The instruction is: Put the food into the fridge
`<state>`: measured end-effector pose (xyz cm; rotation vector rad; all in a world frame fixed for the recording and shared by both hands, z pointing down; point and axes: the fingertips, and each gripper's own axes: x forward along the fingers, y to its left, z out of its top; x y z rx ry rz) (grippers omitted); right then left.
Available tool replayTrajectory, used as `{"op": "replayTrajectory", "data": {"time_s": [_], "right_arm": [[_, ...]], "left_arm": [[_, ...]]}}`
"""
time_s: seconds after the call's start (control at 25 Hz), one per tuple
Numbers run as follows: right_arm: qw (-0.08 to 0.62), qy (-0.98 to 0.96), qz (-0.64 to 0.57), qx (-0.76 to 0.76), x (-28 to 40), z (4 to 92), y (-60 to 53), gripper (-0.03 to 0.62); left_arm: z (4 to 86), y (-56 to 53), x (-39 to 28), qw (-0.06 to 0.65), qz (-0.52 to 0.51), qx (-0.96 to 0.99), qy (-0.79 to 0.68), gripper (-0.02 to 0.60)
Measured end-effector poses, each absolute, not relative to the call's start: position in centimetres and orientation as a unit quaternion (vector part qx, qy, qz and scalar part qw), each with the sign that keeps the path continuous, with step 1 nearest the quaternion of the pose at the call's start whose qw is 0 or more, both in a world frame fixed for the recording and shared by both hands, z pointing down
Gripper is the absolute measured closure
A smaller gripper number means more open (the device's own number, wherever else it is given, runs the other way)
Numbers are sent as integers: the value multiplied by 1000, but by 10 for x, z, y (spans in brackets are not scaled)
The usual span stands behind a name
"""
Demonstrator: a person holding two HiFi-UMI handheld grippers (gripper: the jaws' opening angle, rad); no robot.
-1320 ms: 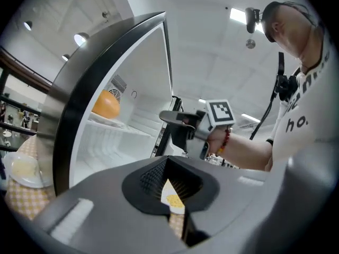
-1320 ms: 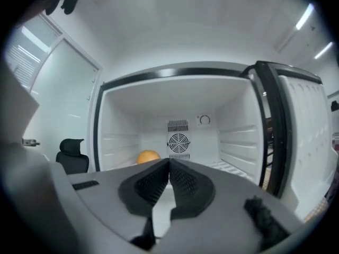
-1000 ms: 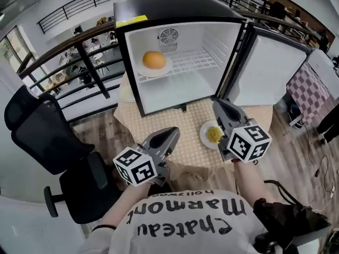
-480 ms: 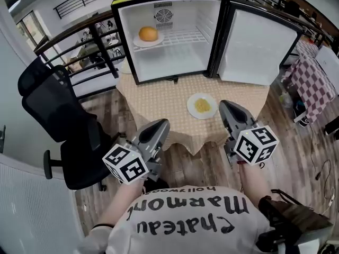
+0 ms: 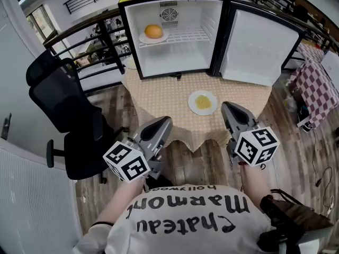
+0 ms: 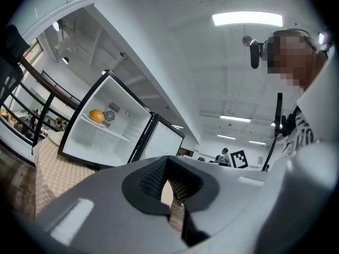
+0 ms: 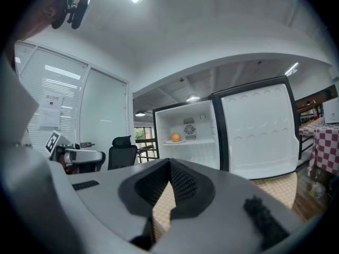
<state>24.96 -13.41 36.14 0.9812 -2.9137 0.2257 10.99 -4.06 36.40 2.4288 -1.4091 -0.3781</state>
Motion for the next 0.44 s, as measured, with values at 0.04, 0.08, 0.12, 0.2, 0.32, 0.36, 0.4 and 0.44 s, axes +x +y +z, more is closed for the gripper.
{"op": "replayTrajectory", "data": {"time_s": [0.04,0.08,0.12,0.2,0.32,0.36,0.4,0.44], "right_arm": [[30,-945,73,317,250,358,-134,579],[31,-946,72,316,250,355,-134,579],[32,-946,72,314,248,352,-135,579],[34,-947,71,311,240,351,-138,579],[36,-948,70,310,227,355,-142,579],[36,-948,69,310,224,356,-143,579],[35,-948,67,310,222,357,-143,579],[34,-948,66,310,220,358,-143,579]], "left_arm": [[360,-41,111,152,-131,847,-492,574],[357,-41,112,151,-130,847,-493,574],[354,-43,111,152,-129,847,-493,574],[353,-46,105,156,-129,845,-495,574],[357,-50,91,157,-131,844,-497,574],[358,-50,88,157,-132,843,-498,574],[359,-51,85,156,-133,842,-499,574],[360,-51,82,156,-134,841,-501,574]]}}
